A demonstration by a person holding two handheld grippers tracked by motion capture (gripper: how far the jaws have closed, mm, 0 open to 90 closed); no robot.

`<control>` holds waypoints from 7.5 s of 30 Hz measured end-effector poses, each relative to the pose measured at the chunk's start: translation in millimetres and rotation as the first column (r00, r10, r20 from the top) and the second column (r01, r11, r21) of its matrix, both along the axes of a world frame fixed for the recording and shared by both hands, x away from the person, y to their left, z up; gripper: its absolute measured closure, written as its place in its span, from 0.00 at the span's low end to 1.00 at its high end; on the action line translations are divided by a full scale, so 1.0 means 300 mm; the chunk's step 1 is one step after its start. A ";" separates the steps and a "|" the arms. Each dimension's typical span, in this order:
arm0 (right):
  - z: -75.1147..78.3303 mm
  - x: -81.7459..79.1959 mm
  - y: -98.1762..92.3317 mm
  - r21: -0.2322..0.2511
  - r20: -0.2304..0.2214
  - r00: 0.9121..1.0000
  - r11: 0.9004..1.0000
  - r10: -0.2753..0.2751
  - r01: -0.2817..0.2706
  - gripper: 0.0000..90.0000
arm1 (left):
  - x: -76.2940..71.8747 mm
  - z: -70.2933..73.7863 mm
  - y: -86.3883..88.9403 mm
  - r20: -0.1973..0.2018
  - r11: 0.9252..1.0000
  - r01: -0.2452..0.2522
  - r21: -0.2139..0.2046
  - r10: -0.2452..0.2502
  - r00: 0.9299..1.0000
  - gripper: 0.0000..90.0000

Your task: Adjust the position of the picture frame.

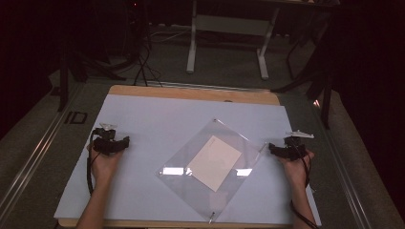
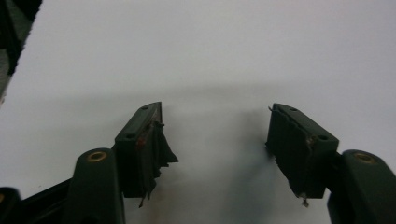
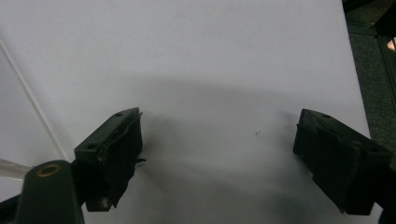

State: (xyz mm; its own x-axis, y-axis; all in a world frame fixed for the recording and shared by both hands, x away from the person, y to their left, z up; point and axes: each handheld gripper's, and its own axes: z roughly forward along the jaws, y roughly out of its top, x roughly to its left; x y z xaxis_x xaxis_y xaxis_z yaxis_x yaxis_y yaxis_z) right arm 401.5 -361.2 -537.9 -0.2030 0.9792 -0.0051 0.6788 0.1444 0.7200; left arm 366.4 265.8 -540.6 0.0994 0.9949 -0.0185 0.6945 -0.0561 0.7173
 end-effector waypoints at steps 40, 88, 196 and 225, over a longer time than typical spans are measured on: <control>0.064 -0.085 0.047 0.076 0.083 0.858 0.855 0.508 -0.513 0.79 | -0.053 0.051 -0.113 0.102 0.934 0.356 -0.036 -0.350 0.931 0.48; 0.099 0.141 0.239 0.026 0.082 0.911 0.912 0.405 -0.409 0.95 | -0.195 0.138 -0.461 0.208 0.571 0.820 -0.048 -0.797 0.567 0.51; 0.078 0.144 0.578 0.045 0.051 0.829 0.828 0.556 -0.559 0.59 | 0.013 0.166 -0.504 0.143 0.671 0.741 -0.014 -0.733 0.665 0.61; 0.026 -0.234 0.478 0.021 0.041 0.697 0.696 0.716 -0.717 0.58 | 0.364 0.094 -0.685 0.021 0.726 0.684 0.074 -0.687 0.727 0.63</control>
State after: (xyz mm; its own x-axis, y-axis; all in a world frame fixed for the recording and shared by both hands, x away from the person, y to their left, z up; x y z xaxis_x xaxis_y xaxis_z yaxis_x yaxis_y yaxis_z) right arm 331.3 -217.8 -530.2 -0.8438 0.5366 0.0076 0.3596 0.5548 0.7502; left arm 475.6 60.4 -512.5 0.7538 0.6546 0.0577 0.4184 -0.5458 0.7259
